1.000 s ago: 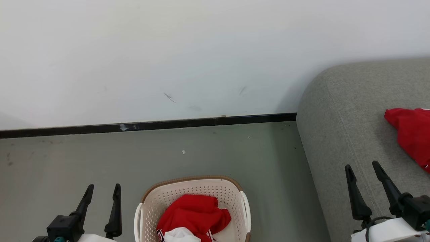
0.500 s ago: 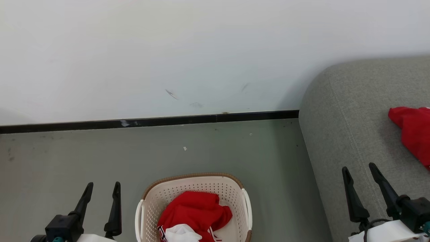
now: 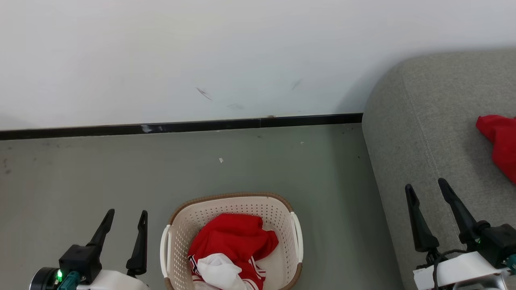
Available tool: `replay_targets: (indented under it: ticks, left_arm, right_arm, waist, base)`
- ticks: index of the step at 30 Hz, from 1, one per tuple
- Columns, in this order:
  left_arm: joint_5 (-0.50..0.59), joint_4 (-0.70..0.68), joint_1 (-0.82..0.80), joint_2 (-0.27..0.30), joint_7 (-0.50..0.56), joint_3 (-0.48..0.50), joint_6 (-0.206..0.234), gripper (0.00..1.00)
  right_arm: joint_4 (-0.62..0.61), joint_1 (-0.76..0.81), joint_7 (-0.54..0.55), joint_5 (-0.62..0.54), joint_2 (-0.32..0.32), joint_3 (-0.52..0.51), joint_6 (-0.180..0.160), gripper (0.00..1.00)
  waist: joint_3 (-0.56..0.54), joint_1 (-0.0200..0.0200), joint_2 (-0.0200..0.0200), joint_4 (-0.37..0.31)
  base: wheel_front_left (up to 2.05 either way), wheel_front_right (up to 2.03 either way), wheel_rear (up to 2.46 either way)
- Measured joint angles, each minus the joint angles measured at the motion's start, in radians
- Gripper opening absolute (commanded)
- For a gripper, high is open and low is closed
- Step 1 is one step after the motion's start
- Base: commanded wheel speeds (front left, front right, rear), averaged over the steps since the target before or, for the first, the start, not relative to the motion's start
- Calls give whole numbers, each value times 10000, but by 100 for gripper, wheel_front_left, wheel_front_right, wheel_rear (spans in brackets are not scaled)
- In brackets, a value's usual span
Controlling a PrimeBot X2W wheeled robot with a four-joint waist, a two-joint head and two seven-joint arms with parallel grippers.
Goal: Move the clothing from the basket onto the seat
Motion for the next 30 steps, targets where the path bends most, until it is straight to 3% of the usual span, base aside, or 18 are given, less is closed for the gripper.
replay_targets:
  ticks: [10,30]
  left_arm:
    - [405,326,-901,77,518,-667,-307,100]
    - [1289,2539,-3005,-12,1421,-2140,-1129,100]
  right_arm:
    - [-330,-309,0,-36,-2,-15,0,100]
    - [-1195,-1123,0,-46,-4,-397,0,100]
  waist:
    - [765,0,0,-96]
    - [2878,0,0,-668]
  base:
    - [0,0,0]
    - [0,0,0]
